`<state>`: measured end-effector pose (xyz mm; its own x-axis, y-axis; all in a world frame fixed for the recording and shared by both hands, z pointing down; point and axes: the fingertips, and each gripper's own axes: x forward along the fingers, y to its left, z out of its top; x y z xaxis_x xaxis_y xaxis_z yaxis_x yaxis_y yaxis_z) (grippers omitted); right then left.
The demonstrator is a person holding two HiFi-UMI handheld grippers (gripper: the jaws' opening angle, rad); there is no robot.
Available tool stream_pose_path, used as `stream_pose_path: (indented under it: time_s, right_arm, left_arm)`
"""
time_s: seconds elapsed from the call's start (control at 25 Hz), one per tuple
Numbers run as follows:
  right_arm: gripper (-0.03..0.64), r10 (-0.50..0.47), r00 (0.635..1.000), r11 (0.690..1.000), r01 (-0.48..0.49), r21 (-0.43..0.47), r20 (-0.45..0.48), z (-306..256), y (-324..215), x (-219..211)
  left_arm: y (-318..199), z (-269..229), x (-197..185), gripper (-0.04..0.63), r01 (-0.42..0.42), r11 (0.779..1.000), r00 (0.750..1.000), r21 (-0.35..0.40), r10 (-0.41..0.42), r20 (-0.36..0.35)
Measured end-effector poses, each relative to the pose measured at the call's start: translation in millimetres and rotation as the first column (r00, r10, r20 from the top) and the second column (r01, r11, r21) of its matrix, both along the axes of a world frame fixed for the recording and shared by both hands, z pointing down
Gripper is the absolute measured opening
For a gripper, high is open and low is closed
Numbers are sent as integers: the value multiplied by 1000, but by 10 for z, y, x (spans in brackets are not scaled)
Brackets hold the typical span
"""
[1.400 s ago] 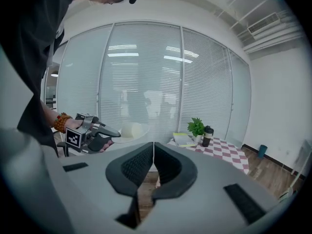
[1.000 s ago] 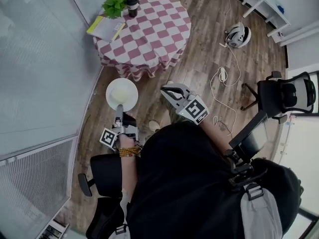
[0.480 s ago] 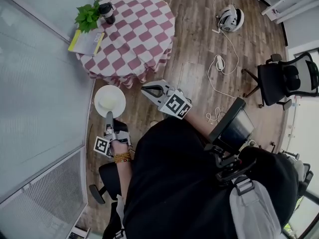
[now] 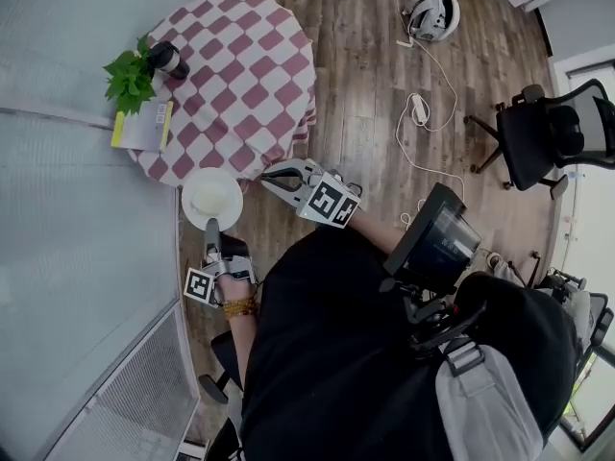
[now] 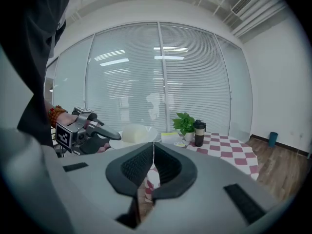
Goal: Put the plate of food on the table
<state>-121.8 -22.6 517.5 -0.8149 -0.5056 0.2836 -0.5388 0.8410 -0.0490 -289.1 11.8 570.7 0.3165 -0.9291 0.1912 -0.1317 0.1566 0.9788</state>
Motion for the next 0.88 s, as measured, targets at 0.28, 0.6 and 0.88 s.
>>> stream_pose_path:
  time_s: [0.28,0.6,0.88]
  right_arm:
    - [12,85,996,995,-83,-61,19,149,-785,748]
    - [12,228,973,961,-231,-152,-34,587,-1452,1596]
    - [12,290,953,923,-303,-238,-88,884,-1566,1759]
  left_arm:
    - [-750,87,601,12,-67,997,997,-39,69,42]
    - [-1340,166,1014,12,-85,994,996,-69,87,32]
    - [-1830,312,1101,12,-173,981,985,-89,174,11]
